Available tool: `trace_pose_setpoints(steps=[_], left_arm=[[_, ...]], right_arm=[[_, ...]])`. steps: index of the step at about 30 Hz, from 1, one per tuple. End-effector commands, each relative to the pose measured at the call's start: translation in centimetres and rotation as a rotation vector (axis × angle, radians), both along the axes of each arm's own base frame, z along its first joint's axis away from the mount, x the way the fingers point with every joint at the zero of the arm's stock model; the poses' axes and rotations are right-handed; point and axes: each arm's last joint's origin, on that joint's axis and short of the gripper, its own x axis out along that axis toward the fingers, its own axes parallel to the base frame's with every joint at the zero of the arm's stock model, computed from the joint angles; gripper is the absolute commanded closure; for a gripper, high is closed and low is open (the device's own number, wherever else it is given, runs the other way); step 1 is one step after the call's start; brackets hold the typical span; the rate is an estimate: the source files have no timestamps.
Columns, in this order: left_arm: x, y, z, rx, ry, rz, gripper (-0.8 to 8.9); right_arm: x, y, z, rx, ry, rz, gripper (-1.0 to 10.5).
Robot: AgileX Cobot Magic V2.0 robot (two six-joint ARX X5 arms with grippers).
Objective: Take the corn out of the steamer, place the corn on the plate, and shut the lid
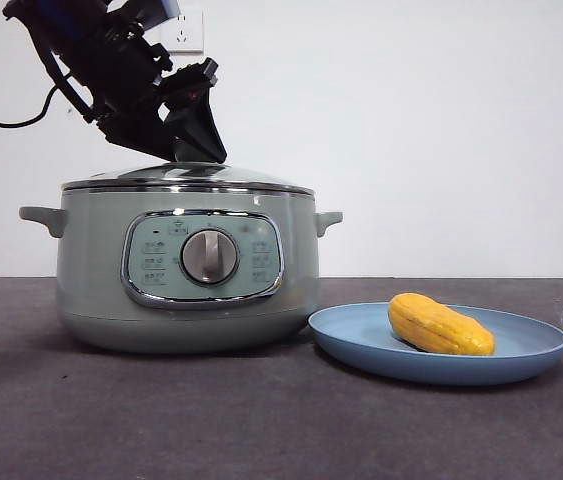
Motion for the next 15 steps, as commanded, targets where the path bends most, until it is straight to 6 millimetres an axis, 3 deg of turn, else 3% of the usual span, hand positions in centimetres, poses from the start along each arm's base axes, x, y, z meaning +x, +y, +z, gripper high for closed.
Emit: trace_pose_setpoints(steps=[1, 8, 15], left_arm=[[0.2, 0.0, -1.6, 0.036, 0.054, -0.001, 3.07], [0.0, 0.2, -1.0, 0.031, 0.040, 0.002, 3.06], [-1.2, 0.7, 1.4, 0.004, -0.028, 0.003, 3.06]], right_arm=[[0.0, 0.0, -0.2, -0.006, 0.004, 0.005, 3.5], [0.0, 0.0, -0.2, -0.006, 0.005, 0.005, 3.5], [0.0, 0.0, -0.2, -0.007, 0.005, 0.005, 3.5]])
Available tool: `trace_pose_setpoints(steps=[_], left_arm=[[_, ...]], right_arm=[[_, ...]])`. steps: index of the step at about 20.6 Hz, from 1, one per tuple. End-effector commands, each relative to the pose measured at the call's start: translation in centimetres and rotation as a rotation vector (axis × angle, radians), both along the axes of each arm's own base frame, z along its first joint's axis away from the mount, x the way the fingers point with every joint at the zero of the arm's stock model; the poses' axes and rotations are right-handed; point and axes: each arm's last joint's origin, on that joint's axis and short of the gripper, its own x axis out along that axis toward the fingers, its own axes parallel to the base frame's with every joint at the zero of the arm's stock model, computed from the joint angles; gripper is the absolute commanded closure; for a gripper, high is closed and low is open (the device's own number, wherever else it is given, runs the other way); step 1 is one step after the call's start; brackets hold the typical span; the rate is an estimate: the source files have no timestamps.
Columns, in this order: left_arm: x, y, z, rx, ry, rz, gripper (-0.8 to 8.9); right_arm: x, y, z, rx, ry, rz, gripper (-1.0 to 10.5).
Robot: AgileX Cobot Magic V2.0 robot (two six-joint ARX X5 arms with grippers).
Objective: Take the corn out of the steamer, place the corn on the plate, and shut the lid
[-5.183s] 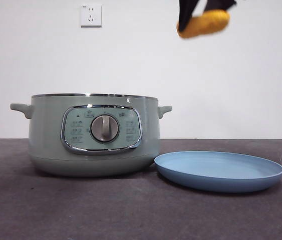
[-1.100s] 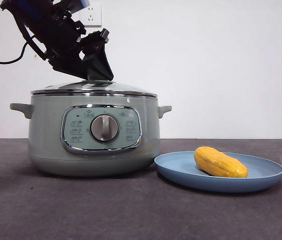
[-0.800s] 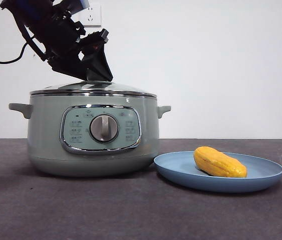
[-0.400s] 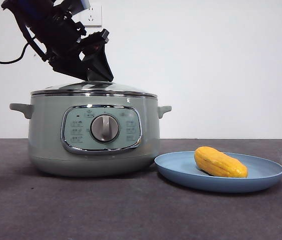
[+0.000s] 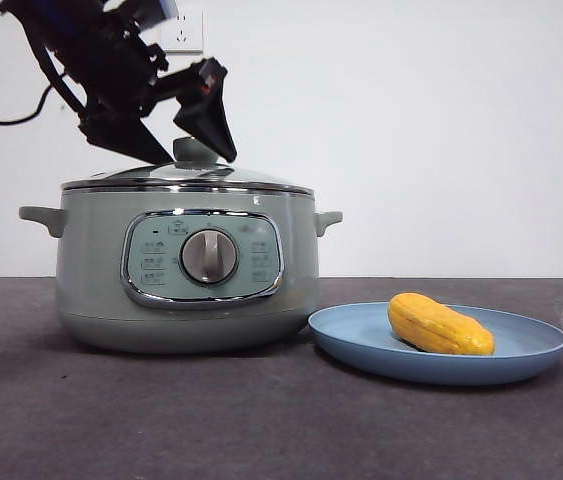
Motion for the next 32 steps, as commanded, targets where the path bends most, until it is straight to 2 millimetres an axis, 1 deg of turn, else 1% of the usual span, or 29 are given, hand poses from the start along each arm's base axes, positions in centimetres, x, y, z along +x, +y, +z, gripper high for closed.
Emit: trace_pose_setpoints(steps=[1, 5, 7, 11, 15, 19, 22, 25, 27, 28, 29, 30, 32], left_arm=[[-0.9, 0.5, 1.3, -0.012, -0.036, 0.003, 3.06], [-2.4, 1.1, 3.4, -0.030, -0.080, 0.004, 3.06], [-3.6, 1.6, 4.7, -0.038, -0.099, 0.003, 3.06], [-6.8, 2.8, 7.0, -0.040, -0.096, 0.002, 3.07], [-10.8, 4.4, 8.6, -0.053, -0.024, 0.016, 3.11], [-14.8, 5.9, 9.3, -0.052, 0.062, -0.010, 3.12], [-17.2, 6.7, 9.6, -0.072, 0.124, -0.035, 3.13], [-18.8, 7.3, 9.6, -0.086, 0.167, -0.074, 3.16], [-19.5, 7.5, 9.6, -0.089, 0.189, -0.087, 3.26], [-19.8, 7.6, 9.6, -0.086, 0.198, -0.086, 3.70], [-19.9, 7.6, 9.5, -0.083, 0.206, -0.085, 4.26], [-20.0, 7.6, 9.5, -0.080, 0.215, -0.085, 4.87], [-20.1, 7.7, 9.3, -0.074, 0.232, -0.083, 6.62]], right_arm=[[0.0, 0.0, -0.1, -0.004, -0.001, 0.005, 3.5], [0.0, 0.0, -0.1, -0.011, -0.004, 0.008, 3.5], [0.0, 0.0, -0.2, -0.011, -0.002, 0.009, 3.5], [-0.1, 0.0, -0.4, -0.043, 0.010, 0.021, 3.5], [-0.3, 0.0, -0.7, -0.076, 0.036, 0.078, 3.5], [-0.5, 0.2, -1.1, -0.089, 0.073, 0.186, 3.5], [-0.7, 0.3, -1.4, -0.080, 0.105, 0.244, 3.5], [-0.8, 0.4, -1.6, -0.071, 0.132, 0.282, 3.5], [-0.8, 0.4, -1.7, -0.075, 0.145, 0.282, 3.5], [-0.9, 0.4, -1.7, -0.078, 0.152, 0.282, 3.7], [-0.9, 0.4, -1.8, -0.079, 0.159, 0.282, 4.3], [-0.9, 0.4, -1.8, -0.081, 0.165, 0.282, 4.9], [-0.9, 0.3, -1.9, -0.084, 0.175, 0.282, 6.7]])
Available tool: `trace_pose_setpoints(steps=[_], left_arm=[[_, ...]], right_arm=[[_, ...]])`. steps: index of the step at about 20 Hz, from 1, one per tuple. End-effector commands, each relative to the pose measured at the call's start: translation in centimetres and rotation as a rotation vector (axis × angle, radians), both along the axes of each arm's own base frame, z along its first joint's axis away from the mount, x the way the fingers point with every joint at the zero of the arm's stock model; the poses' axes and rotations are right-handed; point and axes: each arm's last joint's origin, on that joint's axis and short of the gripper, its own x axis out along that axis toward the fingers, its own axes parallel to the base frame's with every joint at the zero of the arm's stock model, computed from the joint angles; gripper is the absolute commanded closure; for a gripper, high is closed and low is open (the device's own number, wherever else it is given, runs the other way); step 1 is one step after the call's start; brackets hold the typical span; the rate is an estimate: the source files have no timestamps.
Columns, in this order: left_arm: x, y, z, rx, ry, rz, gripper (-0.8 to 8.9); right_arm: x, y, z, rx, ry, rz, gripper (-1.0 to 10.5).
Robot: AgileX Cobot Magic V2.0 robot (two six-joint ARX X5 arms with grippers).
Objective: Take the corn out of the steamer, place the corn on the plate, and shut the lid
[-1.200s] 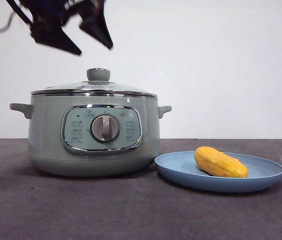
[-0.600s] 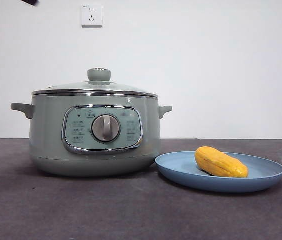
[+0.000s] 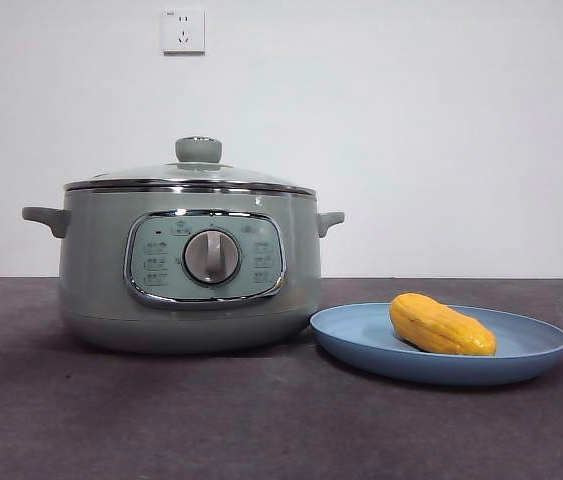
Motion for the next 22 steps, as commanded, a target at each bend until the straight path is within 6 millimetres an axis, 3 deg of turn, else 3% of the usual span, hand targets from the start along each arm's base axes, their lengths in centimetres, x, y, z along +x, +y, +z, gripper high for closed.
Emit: trace_pose_setpoints(steps=[1, 2, 3, 22], left_arm=[[0.00, 0.02, -0.38, 0.002, 0.030, 0.006, 7.52], [0.00, 0.01, -0.39, 0.002, 0.030, 0.005, 8.30], [-0.01, 0.01, -0.39, 0.002, 0.031, 0.005, 8.23], [0.04, 0.02, -0.37, 0.005, 0.026, 0.010, 8.18]], right_arm=[[0.01, 0.03, -0.22, -0.009, 0.006, 0.009, 7.8], [0.00, 0.03, -0.24, -0.009, 0.007, 0.009, 8.9], [0.00, 0.03, -0.24, -0.009, 0.007, 0.009, 9.7], [0.02, 0.01, -0.24, -0.014, 0.005, 0.001, 9.5]])
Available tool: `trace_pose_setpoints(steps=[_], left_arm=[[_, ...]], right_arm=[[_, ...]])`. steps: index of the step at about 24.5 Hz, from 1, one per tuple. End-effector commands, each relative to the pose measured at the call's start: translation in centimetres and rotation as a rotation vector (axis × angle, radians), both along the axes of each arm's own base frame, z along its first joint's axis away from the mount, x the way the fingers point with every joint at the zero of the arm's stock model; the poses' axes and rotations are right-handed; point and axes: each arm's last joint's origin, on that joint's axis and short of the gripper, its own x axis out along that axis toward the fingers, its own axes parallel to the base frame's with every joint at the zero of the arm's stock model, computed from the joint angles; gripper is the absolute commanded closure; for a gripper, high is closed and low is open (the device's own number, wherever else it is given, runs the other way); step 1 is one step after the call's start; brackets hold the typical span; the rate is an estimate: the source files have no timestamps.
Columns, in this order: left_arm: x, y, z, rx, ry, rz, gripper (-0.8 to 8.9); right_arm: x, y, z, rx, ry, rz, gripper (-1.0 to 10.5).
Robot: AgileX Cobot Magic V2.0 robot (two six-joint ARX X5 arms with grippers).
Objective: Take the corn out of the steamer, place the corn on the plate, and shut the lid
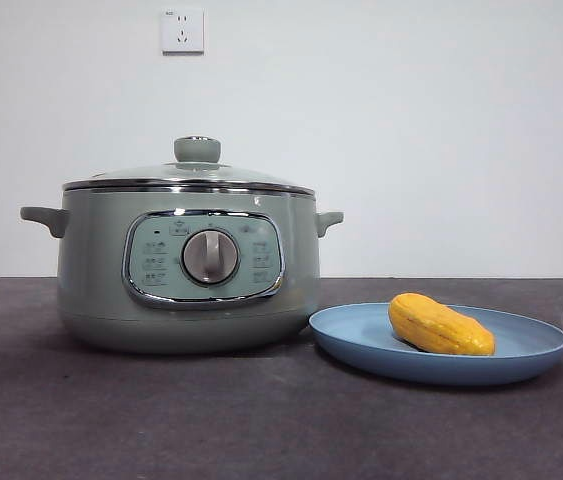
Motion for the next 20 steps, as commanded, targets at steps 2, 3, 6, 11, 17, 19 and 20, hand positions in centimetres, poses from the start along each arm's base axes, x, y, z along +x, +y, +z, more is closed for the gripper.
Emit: trace_pose_setpoints(steps=[2, 3, 6, 11, 17, 19, 20], left_arm=[[0.1, 0.0, -0.2, 0.001, 0.005, 0.004, 8.18], [0.1, 0.0, -0.2, 0.001, 0.005, 0.004, 8.17], [0.1, 0.0, -0.2, 0.001, 0.006, 0.004, 8.17], [0.2, 0.0, -0.1, 0.012, -0.037, -0.010, 8.17], [1.0, 1.3, 2.3, 0.033, -0.437, 0.068, 8.17], [0.5, 2.2, 2.7, -0.003, -0.571, 0.114, 8.17], [0.2, 2.7, 2.5, -0.018, -0.635, 0.140, 8.17]], right_arm=[[0.0, 0.0, -0.1, -0.004, -0.002, 0.001, 9.5], [0.0, 0.0, -0.1, -0.004, -0.002, 0.001, 9.5], [0.0, 0.0, -0.1, -0.004, -0.002, 0.001, 9.5], [0.0, 0.0, -0.1, -0.004, -0.002, 0.001, 9.5], [0.0, 0.0, -0.1, -0.004, -0.002, 0.001, 9.5], [0.0, 0.0, -0.1, -0.004, -0.002, 0.001, 9.5], [0.0, 0.0, -0.1, -0.004, -0.002, 0.001, 9.5]])
